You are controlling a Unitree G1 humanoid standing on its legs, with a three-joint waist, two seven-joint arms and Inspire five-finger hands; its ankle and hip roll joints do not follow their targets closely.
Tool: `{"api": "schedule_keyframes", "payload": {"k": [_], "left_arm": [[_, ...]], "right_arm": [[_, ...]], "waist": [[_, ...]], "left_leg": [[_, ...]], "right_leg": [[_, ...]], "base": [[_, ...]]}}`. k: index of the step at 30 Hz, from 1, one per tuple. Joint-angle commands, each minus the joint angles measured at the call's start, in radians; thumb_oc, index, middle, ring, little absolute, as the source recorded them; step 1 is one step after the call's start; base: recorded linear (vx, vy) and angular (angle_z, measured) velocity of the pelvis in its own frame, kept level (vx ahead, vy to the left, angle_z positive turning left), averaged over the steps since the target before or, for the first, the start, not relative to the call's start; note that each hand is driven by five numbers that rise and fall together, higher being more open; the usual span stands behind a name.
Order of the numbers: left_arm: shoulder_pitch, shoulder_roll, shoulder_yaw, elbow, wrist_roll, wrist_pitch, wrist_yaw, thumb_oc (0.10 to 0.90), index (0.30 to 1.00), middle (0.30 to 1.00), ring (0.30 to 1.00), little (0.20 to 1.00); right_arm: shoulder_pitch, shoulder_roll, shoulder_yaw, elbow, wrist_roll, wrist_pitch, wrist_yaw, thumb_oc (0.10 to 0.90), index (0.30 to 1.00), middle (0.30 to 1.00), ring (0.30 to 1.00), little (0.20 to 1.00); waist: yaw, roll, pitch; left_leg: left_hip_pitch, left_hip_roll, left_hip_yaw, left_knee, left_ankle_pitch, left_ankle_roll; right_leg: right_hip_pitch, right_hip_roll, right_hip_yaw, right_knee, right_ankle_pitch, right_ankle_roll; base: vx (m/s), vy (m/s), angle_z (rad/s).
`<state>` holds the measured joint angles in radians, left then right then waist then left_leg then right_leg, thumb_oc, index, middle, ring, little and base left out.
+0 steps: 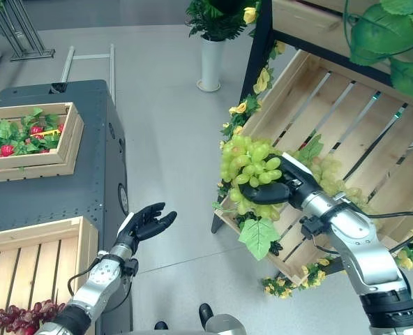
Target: Pick up the fruits from the basket on one side to the basket on the other side
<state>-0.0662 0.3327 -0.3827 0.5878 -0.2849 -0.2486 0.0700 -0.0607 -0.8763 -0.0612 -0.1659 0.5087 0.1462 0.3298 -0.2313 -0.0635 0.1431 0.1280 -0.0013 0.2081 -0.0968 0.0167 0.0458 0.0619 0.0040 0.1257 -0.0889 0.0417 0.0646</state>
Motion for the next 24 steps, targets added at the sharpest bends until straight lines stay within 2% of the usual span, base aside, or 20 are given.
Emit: {"api": "schedule_keyframes", "payload": {"k": [1, 6, 10, 12, 17, 19, 24], "left_arm": [[-0.029, 0.007, -0.035, 0.049, 0.036, -0.137, -0.01, 0.8, 0.9, 0.9, 0.9, 0.9], [-0.041, 0.021, -0.04, 0.102, 0.043, -0.142, 0.005, 0.8, 0.9, 0.9, 0.9, 0.9], [-0.038, 0.027, -0.035, 0.125, 0.042, -0.146, -0.002, 0.8, 0.9, 0.9, 0.9, 0.9], [-0.032, 0.023, -0.026, 0.136, 0.032, -0.154, -0.001, 0.8, 0.9, 0.9, 0.9, 0.9], [-0.007, 0.014, -0.009, 0.162, 0.042, -0.159, -0.005, 0.8, 0.9, 0.9, 0.9, 0.9], [-0.003, 0.013, -0.015, 0.175, 0.049, -0.17, -0.01, 0.8, 0.9, 0.9, 0.9, 0.9], [-0.002, 0.013, -0.031, 0.192, 0.053, -0.166, -0.024, 0.8, 0.9, 0.9, 0.9, 0.9]], "right_arm": [[-0.063, -0.117, -0.217, 0.047, 0.018, -0.187, -0.128, 0.4, 0.3, 0.3, 0.3, 0.3], [-0.071, -0.179, -0.275, 0.106, 0.024, -0.225, -0.161, 0.4, 0.3, 0.3, 0.3, 0.3], [-0.085, -0.226, -0.294, 0.144, 0.025, -0.205, -0.142, 0.4, 0.3, 0.3, 0.3, 0.3], [-0.093, -0.259, -0.292, 0.173, 0.001, -0.193, -0.132, 0.4, 0.3, 0.3, 0.3, 0.3], [-0.092, -0.323, -0.312, 0.277, -0.092, -0.209, -0.147, 0.4, 0.3, 0.3, 0.3, 0.3], [-0.106, -0.356, -0.308, 0.339, -0.113, -0.227, -0.155, 0.4, 0.3, 0.3, 0.3, 0.3], [-0.175, -0.39, -0.262, 0.45, -0.08, -0.206, -0.148, 0.4, 0.3, 0.3, 0.3, 0.3]], "waist": [[0.008, -0.01, -0.122], [-0.001, -0.016, -0.125], [-0.001, -0.022, -0.135], [0.001, -0.025, -0.14], [0.006, -0.037, -0.157], [0.012, -0.041, -0.161], [0.028, -0.048, -0.167]], "left_leg": [[-0.009, 0.005, 0.026, 0.01, -0.122, -0.034], [-0.012, 0.008, 0.033, 0.01, -0.121, -0.034], [-0.016, 0.011, 0.038, 0.01, -0.121, -0.036], [-0.017, 0.012, 0.039, 0.01, -0.12, -0.036], [-0.019, 0.014, 0.041, 0.01, -0.12, -0.039], [-0.021, 0.015, 0.04, 0.01, -0.119, -0.04], [-0.023, 0.016, 0.037, 0.01, -0.119, -0.041]], "right_leg": [[-0.015, 0.031, -0.036, 0.009, 0.003, 0.026], [-0.025, 0.038, -0.03, 0.019, 0.003, 0.029], [-0.028, 0.038, -0.031, 0.015, 0.004, 0.031], [-0.028, 0.038, -0.036, 0.014, 0.004, 0.03], [-0.028, 0.037, -0.05, 0.012, 0.005, 0.032], [-0.029, 0.038, -0.054, 0.011, 0.006, 0.033], [-0.027, 0.035, -0.065, 0.005, 0.008, 0.034]], "base": [[0.01, 0.008, -0.09], [0.01, 0.003, -0.09], [0.02, 0.007, -0.16], [0.03, 0.021, -0.02], [0.01, 0.005, 0.01], [0.0, 0.0, 0.0], [0.0, 0.0, 0.0]]}}
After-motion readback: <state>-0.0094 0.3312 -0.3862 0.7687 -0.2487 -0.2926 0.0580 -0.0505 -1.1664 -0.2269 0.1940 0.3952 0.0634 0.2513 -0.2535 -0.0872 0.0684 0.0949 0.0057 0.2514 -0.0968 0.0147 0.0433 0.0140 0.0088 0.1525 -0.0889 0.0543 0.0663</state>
